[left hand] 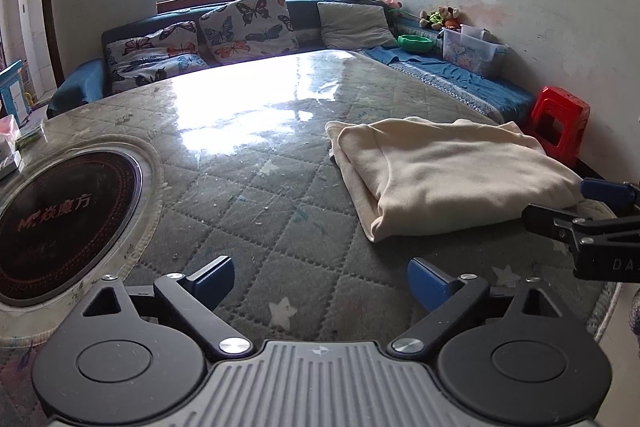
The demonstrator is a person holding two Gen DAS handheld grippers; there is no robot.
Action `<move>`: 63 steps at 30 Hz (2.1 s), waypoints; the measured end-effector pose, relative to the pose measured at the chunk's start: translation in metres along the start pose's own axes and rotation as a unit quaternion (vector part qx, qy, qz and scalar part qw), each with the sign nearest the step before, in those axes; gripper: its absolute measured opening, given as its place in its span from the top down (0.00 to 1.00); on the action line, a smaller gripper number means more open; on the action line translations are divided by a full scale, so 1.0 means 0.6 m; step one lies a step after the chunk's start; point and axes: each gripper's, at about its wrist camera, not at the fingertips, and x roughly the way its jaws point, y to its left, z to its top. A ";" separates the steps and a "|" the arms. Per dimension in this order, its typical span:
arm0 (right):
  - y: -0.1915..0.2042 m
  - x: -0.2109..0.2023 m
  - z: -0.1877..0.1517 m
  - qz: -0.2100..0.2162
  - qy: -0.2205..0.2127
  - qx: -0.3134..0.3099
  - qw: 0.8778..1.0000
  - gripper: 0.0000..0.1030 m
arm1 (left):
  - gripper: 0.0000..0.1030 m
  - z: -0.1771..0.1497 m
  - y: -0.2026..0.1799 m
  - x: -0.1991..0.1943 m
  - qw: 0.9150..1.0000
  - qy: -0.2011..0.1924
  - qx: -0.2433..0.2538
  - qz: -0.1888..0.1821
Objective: Fold clothes
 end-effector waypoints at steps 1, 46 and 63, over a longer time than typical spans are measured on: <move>0.001 -0.001 -0.001 0.001 0.000 -0.001 1.000 0.00 | 0.05 -0.002 0.000 -0.002 1.000 0.000 0.000 -0.001; -0.002 -0.069 -0.069 -0.055 -0.010 0.004 0.998 0.00 | 0.00 -0.062 -0.082 -0.048 0.997 0.023 0.067 0.001; -0.007 -0.066 -0.076 -0.068 0.012 0.009 0.998 0.00 | 0.00 -0.068 -0.099 -0.040 0.996 0.039 0.079 -0.005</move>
